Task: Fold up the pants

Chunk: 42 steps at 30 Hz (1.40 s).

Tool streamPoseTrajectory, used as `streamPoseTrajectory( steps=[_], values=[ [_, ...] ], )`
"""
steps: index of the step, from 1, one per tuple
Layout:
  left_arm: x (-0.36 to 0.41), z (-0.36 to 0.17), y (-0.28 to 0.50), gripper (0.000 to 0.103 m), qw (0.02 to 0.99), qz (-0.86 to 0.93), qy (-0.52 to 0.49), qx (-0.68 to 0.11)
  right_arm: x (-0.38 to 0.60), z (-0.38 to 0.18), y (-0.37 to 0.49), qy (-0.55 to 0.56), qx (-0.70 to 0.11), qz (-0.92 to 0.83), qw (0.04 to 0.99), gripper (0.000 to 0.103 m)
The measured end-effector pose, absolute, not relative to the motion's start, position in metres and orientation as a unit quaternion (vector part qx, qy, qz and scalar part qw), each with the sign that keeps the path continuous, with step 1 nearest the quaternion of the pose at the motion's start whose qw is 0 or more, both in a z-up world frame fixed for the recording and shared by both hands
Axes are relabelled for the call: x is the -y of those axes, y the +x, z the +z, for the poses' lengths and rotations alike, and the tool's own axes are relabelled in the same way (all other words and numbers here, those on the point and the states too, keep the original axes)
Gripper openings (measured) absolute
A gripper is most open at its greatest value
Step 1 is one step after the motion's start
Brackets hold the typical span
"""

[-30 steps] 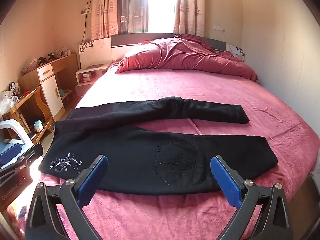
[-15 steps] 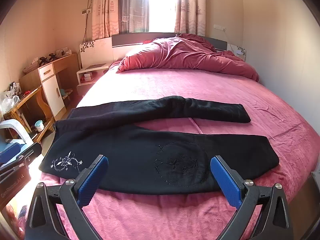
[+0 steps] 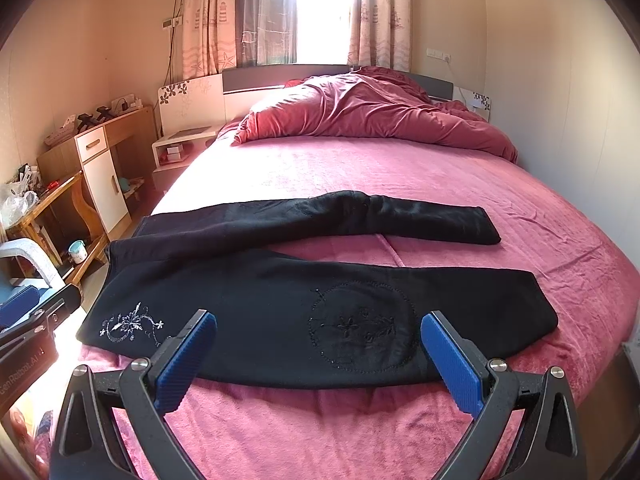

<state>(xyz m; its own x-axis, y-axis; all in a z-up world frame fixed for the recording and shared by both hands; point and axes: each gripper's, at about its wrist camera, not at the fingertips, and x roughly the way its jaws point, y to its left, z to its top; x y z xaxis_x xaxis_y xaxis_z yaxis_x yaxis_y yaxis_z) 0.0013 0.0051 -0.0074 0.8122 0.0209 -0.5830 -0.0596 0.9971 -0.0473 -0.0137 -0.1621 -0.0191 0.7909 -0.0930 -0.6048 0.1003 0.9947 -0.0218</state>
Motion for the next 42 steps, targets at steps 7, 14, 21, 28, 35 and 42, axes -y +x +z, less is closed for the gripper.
streamPoseTrajectory(
  steps=[7, 14, 21, 28, 35, 42],
  values=[
    [-0.006, -0.007, 0.002, 0.075, 0.951, 0.021, -0.032, -0.306, 0.162, -0.019, -0.014, 0.005, -0.318, -0.052, 0.947, 0.103],
    [-0.006, -0.006, 0.002, 0.075, 0.952, 0.023, -0.032, -0.305, 0.162, -0.019, -0.013, 0.005, -0.318, -0.052, 0.947, 0.103],
    [-0.006, -0.006, 0.001, 0.075, 0.951, 0.024, -0.033, -0.306, 0.163, -0.020, -0.013, 0.006, -0.321, -0.051, 0.946, 0.103],
    [-0.005, -0.013, 0.004, 0.075, 0.947, 0.021, -0.033, -0.319, 0.165, -0.031, -0.009, 0.007, -0.334, -0.051, 0.941, 0.103],
    [-0.013, -0.034, 0.018, 0.075, 0.929, -0.040, -0.067, -0.362, 0.183, -0.053, 0.003, 0.035, -0.370, -0.034, 0.928, 0.103],
    [-0.036, -0.068, 0.045, 0.075, 0.891, -0.076, -0.136, -0.426, 0.261, -0.094, 0.014, 0.174, -0.434, -0.032, 0.883, 0.084]
  ],
)
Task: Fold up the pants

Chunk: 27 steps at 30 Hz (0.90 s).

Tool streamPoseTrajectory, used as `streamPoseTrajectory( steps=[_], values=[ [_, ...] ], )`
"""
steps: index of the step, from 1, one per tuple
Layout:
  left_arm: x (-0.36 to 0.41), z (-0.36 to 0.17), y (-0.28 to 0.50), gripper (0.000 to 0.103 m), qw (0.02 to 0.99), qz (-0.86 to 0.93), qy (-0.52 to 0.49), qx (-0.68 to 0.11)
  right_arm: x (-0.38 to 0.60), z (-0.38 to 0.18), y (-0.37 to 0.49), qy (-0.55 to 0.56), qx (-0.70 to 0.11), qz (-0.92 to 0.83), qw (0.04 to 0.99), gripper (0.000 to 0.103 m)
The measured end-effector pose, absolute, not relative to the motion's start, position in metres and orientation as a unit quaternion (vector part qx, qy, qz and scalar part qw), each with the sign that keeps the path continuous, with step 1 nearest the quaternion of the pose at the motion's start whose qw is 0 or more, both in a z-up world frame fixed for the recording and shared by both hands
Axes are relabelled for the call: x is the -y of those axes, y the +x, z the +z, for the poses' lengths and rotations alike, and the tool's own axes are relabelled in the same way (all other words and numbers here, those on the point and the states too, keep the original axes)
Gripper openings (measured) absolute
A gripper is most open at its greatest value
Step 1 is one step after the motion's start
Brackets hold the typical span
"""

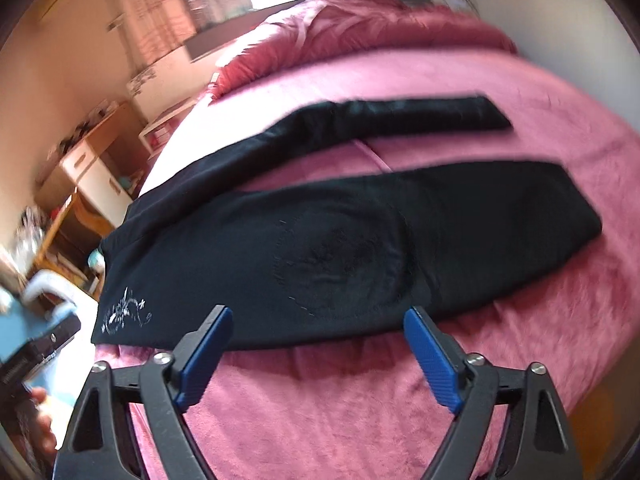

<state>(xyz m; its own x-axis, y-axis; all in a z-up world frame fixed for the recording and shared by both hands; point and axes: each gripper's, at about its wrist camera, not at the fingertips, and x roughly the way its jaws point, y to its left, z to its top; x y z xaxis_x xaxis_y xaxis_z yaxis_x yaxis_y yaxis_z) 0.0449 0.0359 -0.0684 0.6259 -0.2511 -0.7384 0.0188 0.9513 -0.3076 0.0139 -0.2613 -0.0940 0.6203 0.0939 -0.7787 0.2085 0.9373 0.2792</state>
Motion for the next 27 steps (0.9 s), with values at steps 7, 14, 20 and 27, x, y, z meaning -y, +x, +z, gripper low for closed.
streamPoseTrajectory(
  steps=[7, 14, 20, 27],
  values=[
    [-0.069, -0.095, 0.060, 0.076, 0.875, -0.057, -0.155, -0.455, 0.369, -0.133, 0.000, 0.302, -0.441, -0.120, 0.837, 0.069],
    [-0.119, -0.125, 0.063, 0.099, 0.849, -0.025, -0.216, -0.482, 0.441, -0.154, 0.004, 0.370, -0.417, -0.172, 0.812, 0.060],
    [-0.160, -0.147, 0.063, 0.091, 0.820, 0.015, -0.276, -0.501, 0.483, -0.179, 0.012, 0.450, -0.392, -0.198, 0.777, 0.055],
    [-0.205, -0.166, 0.075, 0.060, 0.786, 0.056, -0.374, -0.489, 0.503, -0.185, 0.026, 0.481, -0.371, -0.192, 0.771, 0.054]
  ],
)
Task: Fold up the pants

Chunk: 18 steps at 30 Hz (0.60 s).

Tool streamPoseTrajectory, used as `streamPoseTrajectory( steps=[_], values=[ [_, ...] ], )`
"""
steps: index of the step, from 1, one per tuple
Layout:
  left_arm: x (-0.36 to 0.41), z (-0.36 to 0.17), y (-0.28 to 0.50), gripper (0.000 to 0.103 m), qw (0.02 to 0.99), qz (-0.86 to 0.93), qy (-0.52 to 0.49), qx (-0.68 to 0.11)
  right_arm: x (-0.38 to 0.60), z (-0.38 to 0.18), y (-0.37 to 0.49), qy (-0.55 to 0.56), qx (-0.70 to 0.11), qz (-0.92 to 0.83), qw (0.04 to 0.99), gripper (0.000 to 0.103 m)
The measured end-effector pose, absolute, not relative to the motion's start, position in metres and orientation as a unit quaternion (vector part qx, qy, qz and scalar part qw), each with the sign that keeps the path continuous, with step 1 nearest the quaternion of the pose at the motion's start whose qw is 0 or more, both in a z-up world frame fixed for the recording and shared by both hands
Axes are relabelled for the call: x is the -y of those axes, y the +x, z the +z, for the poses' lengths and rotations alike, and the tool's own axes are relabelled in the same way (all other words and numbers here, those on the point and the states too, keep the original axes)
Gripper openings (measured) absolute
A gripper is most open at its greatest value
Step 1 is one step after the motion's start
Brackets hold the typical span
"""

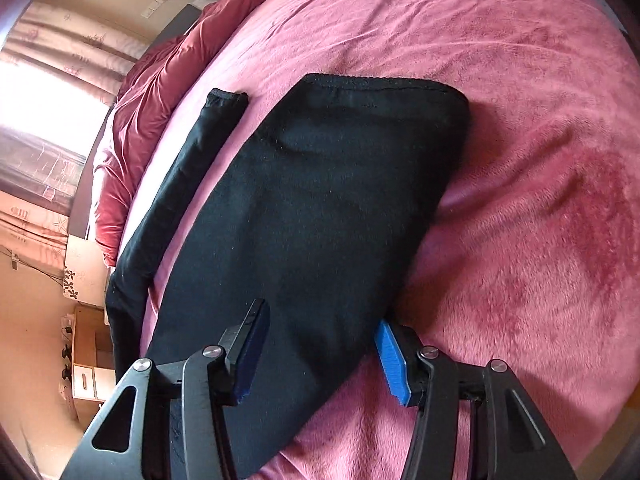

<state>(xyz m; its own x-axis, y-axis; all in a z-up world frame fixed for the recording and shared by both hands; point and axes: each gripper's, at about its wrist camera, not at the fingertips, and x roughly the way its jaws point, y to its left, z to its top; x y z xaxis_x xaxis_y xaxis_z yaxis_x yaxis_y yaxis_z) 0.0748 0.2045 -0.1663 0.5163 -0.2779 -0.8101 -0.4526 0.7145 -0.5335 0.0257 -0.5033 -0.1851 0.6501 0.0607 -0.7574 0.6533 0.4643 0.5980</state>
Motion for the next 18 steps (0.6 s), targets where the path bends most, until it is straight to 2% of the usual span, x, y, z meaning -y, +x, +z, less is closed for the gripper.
streamPoseTrajectory(
  steps=[5, 7, 8, 9, 10, 11, 13, 18],
  values=[
    [-0.210, -0.171, 0.097, 0.059, 0.782, 0.072, -0.390, -0.481, 0.515, -0.185, 0.042, 0.471, -0.381, -0.198, 0.770, 0.054],
    [-0.209, -0.170, 0.104, 0.051, 0.785, 0.077, -0.386, -0.478, 0.518, -0.182, 0.050, 0.462, -0.388, -0.204, 0.771, 0.051],
    [-0.208, -0.168, 0.107, 0.038, 0.787, 0.080, -0.381, -0.479, 0.518, -0.181, 0.048, 0.455, -0.392, -0.208, 0.772, 0.040],
    [-0.208, -0.167, 0.107, 0.017, 0.789, 0.083, -0.376, -0.479, 0.519, -0.180, 0.051, 0.447, -0.397, -0.215, 0.772, 0.034],
    [-0.208, -0.165, 0.107, 0.011, 0.789, 0.083, -0.375, -0.479, 0.521, -0.179, 0.051, 0.446, -0.398, -0.215, 0.772, 0.026],
    [-0.212, -0.164, 0.107, 0.011, 0.789, 0.081, -0.378, -0.477, 0.522, -0.176, 0.051, 0.444, -0.399, -0.213, 0.773, 0.020],
    [-0.212, -0.159, 0.107, 0.011, 0.799, 0.074, -0.367, -0.472, 0.522, -0.167, 0.051, 0.428, -0.403, -0.213, 0.780, 0.017],
    [-0.210, -0.131, 0.089, 0.009, 0.824, 0.057, -0.340, -0.450, 0.516, -0.146, 0.046, 0.386, -0.407, -0.216, 0.799, 0.016]
  ],
)
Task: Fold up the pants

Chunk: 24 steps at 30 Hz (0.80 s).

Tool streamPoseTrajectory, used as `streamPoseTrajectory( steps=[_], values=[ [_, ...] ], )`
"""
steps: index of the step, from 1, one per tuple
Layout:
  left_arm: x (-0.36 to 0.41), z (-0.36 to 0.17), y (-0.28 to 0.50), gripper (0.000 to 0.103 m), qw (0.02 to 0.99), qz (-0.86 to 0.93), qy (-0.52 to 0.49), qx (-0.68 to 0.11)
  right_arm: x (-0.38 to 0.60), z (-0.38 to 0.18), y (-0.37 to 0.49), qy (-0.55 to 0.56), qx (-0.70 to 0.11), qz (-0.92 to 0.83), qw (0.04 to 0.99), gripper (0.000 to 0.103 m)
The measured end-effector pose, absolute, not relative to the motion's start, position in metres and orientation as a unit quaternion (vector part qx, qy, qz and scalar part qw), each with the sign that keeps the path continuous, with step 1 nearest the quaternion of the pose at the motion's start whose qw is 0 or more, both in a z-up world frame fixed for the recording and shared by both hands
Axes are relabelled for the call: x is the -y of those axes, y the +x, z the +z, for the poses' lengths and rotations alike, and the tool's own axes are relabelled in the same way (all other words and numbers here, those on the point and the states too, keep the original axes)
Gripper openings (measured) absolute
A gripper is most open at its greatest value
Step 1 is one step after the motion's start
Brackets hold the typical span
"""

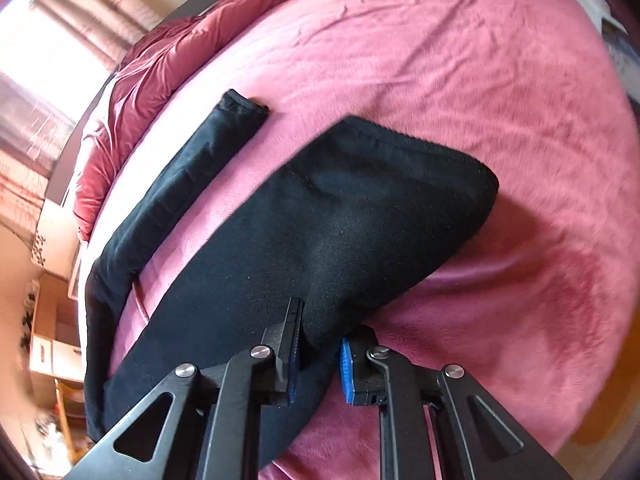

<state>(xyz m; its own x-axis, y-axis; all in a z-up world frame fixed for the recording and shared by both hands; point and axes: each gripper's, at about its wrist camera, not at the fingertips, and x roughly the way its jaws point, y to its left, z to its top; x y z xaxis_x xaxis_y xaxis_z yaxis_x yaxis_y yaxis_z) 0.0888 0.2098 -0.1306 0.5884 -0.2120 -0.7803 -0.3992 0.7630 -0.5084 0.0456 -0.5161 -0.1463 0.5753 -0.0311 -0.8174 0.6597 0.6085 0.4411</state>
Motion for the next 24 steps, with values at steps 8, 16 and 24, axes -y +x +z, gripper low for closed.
streamPoseTrajectory(
  steps=[8, 16, 24],
  values=[
    [-0.213, -0.110, 0.053, 0.006, 0.830, 0.052, -0.322, -0.453, 0.518, -0.135, 0.013, 0.355, -0.415, -0.225, 0.807, 0.015],
    [-0.207, -0.134, 0.027, 0.006, 0.807, 0.057, -0.297, -0.507, 0.527, -0.157, -0.028, 0.360, -0.442, -0.242, 0.785, 0.015],
    [-0.230, -0.120, 0.034, 0.028, 0.793, 0.098, -0.277, -0.533, 0.530, -0.133, -0.038, 0.325, -0.435, -0.273, 0.794, 0.041]
  ],
)
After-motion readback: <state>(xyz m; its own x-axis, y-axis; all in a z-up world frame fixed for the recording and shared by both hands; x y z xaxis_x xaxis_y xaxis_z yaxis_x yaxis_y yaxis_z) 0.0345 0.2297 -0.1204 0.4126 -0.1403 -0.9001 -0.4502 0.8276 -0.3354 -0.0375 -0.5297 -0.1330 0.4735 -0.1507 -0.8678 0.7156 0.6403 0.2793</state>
